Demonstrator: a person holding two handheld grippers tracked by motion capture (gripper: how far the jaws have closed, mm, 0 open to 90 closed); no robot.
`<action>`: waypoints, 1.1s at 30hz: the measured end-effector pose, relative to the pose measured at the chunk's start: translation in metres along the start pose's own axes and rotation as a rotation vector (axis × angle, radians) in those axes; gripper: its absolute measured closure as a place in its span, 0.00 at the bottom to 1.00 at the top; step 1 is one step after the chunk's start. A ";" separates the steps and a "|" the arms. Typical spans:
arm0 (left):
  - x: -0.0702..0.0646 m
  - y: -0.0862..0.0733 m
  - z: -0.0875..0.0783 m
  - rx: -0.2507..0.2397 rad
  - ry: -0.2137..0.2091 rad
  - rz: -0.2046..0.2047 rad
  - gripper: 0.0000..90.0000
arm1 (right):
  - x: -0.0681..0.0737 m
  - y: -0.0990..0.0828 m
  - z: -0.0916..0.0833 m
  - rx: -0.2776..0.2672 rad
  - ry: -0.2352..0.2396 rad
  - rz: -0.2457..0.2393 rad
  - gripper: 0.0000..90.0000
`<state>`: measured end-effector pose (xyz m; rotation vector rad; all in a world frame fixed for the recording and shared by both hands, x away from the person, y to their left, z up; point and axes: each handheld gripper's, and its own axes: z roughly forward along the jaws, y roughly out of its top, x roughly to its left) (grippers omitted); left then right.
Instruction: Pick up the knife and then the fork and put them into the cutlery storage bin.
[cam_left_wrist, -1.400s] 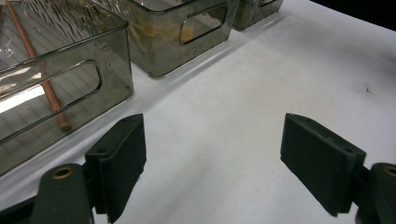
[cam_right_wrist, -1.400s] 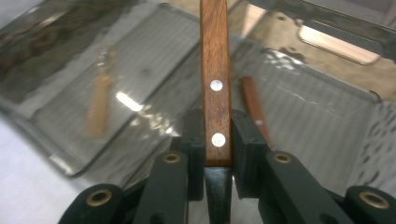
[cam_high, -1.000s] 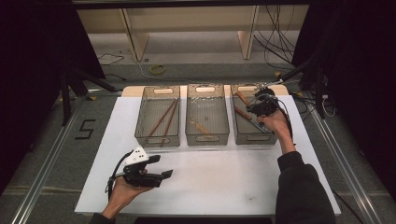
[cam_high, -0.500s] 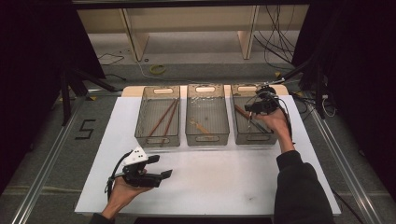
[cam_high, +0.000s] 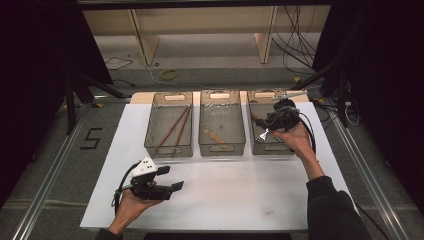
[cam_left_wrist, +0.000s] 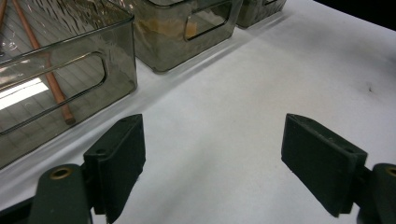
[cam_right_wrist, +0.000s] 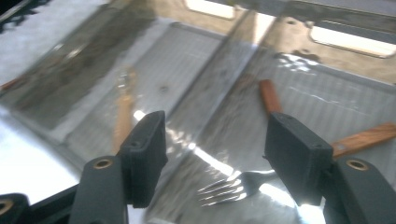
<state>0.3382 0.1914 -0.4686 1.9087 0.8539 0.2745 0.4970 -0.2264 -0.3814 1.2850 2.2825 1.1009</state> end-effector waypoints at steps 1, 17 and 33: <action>0.000 0.000 0.000 -0.001 -0.001 -0.002 0.23 | 0.004 -0.002 -0.002 -0.007 0.010 -0.009 0.42; 0.001 -0.001 -0.003 -0.021 -0.011 -0.013 0.23 | 0.057 -0.044 -0.023 -0.081 0.151 -0.070 0.33; 0.001 -0.001 -0.004 -0.042 -0.034 -0.026 0.23 | 0.075 -0.100 -0.037 -0.160 0.235 -0.032 0.30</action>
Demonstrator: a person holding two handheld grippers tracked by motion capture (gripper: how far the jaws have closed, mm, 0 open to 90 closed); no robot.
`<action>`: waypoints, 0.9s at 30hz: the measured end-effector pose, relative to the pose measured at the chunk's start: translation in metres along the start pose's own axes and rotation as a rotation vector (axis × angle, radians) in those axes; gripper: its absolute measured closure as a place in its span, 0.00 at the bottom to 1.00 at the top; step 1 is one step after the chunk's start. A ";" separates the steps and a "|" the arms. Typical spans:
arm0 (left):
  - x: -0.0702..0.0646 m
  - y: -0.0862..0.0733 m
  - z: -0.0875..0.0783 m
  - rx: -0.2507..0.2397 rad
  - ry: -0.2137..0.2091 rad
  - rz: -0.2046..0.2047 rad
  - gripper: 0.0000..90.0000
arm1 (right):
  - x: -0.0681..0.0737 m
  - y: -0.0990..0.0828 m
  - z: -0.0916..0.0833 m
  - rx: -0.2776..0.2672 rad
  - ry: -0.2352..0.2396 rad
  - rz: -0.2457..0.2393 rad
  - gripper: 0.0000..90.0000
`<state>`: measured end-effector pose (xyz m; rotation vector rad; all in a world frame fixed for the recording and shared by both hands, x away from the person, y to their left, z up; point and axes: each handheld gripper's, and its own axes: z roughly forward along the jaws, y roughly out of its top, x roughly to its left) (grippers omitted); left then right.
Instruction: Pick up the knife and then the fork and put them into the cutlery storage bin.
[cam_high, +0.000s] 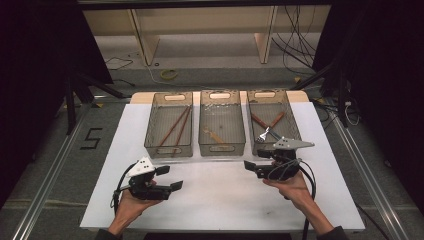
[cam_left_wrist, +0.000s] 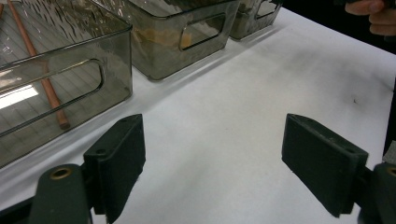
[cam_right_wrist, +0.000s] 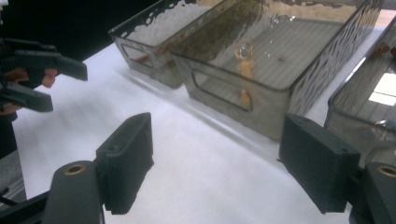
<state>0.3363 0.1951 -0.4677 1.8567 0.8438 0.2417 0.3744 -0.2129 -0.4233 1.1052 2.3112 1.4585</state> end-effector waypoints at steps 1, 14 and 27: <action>0.000 0.000 0.000 -0.002 -0.002 -0.001 0.23 | 0.001 -0.003 -0.001 -0.004 -0.001 -0.005 0.30; -0.002 -0.001 -0.003 -0.020 -0.013 -0.006 0.23 | 0.005 -0.035 -0.016 -0.005 -0.010 0.020 0.26; -0.005 -0.005 -0.001 -0.007 -0.022 -0.008 0.23 | 0.006 -0.048 -0.023 -0.015 -0.027 0.019 0.25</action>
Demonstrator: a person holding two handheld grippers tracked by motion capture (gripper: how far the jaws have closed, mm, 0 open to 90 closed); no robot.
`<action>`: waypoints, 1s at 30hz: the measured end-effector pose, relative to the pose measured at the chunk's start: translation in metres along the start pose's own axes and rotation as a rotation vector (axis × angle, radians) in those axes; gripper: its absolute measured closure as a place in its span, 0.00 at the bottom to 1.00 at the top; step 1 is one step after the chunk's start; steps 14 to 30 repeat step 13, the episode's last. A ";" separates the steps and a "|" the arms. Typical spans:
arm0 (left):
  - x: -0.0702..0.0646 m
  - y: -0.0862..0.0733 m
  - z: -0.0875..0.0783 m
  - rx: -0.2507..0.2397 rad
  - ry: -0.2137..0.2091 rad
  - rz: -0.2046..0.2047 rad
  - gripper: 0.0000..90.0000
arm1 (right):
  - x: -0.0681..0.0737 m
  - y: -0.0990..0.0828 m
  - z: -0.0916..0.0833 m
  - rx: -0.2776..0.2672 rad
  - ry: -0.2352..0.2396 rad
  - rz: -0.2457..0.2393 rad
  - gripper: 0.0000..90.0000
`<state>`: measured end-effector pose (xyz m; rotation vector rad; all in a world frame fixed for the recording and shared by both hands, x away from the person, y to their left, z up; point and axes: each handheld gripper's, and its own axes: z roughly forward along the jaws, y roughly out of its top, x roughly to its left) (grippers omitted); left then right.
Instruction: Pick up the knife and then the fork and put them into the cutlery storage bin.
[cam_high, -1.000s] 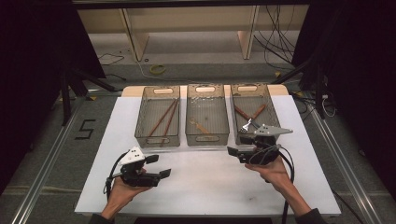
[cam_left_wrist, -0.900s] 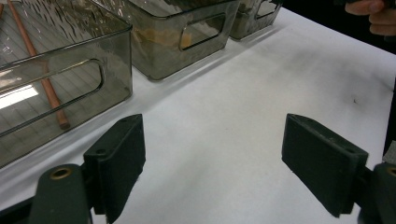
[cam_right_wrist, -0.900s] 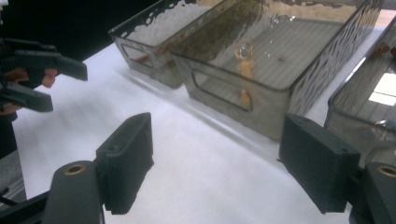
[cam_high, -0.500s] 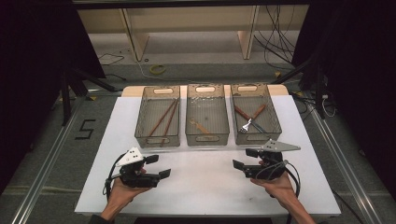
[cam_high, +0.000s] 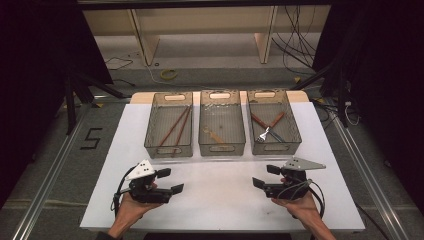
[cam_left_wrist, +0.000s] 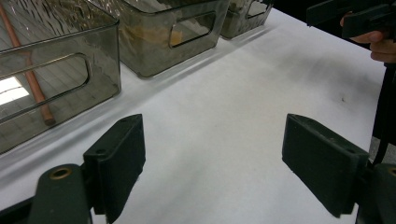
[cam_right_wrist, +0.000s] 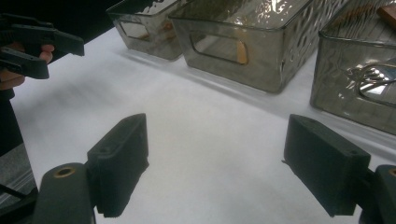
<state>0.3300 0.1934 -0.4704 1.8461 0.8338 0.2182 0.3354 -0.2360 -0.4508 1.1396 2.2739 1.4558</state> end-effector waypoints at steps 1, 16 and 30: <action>0.000 0.000 0.000 0.000 0.000 0.001 0.23 | 0.000 0.000 0.000 0.000 -0.003 -0.001 0.25; 0.001 0.000 0.000 -0.001 0.003 0.002 0.23 | 0.000 0.000 -0.001 -0.012 -0.008 0.000 0.25; 0.001 0.000 0.000 -0.001 0.003 0.002 0.23 | 0.000 0.000 -0.001 -0.012 -0.008 0.000 0.25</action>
